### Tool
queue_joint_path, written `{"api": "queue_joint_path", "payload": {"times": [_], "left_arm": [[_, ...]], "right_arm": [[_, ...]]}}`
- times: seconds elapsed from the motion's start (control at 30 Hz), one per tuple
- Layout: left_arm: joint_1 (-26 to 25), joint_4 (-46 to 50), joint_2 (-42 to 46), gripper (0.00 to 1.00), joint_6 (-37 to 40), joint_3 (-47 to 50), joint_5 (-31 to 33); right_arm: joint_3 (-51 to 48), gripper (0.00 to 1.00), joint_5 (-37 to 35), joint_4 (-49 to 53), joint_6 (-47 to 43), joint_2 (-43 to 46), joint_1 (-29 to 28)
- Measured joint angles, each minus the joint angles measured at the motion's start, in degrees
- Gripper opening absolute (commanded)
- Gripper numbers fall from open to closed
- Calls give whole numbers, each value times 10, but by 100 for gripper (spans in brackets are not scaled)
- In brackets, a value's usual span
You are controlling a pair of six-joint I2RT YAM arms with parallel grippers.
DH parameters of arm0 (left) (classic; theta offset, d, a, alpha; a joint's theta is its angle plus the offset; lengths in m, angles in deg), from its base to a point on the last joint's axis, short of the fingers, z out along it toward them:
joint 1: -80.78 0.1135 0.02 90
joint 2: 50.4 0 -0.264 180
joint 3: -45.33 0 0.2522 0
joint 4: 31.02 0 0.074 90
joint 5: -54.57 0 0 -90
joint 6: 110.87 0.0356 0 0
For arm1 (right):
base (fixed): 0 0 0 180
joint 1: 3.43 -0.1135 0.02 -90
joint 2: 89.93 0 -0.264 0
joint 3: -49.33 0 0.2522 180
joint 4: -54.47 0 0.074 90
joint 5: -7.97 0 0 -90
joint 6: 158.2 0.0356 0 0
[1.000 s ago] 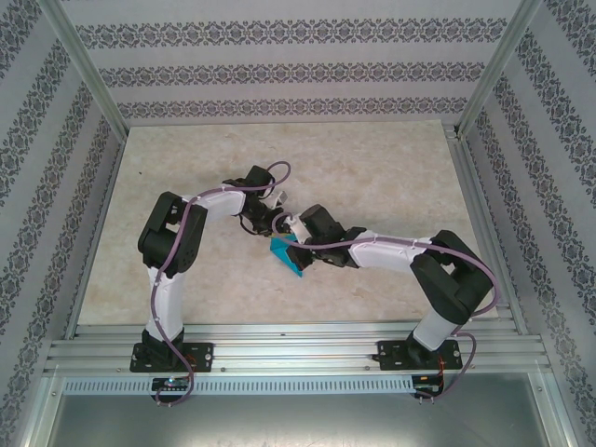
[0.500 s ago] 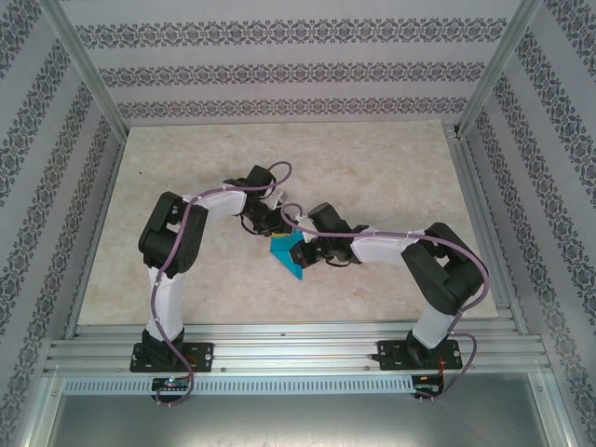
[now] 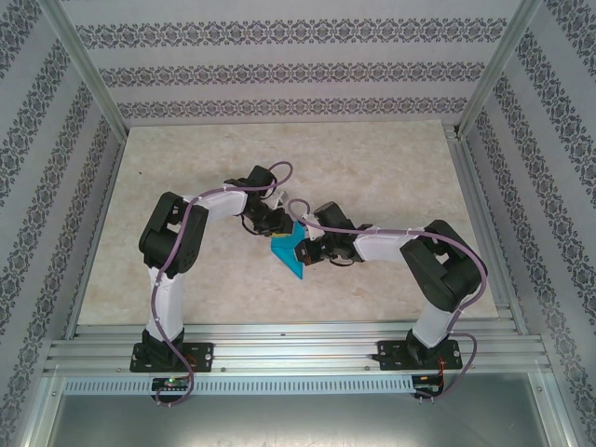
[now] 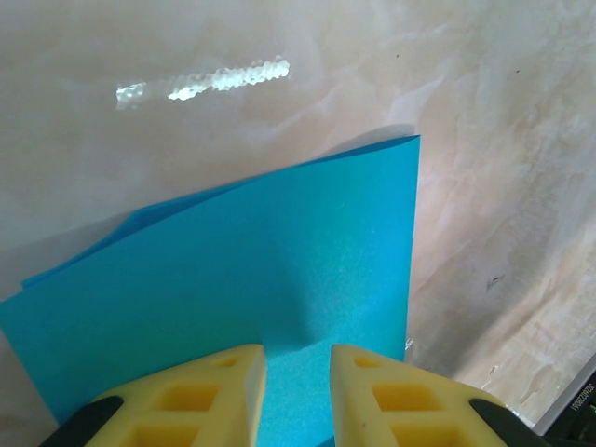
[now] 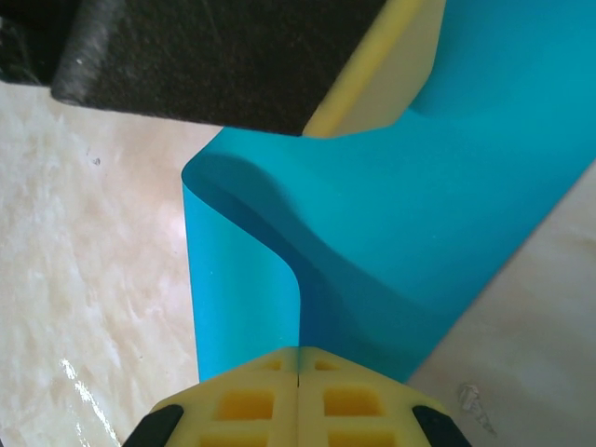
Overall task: Fold a paper plane with a square sheet of paper (fold left side to right side)
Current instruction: Third fold the triangle at the center of the table.
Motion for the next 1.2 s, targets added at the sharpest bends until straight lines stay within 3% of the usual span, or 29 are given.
{"api": "queue_joint_path", "payload": {"times": [1.2], "left_arm": [[-3, 5, 0, 28, 0, -4, 7]], "right_arm": [[-3, 0, -1, 0, 10, -16, 7]]}}
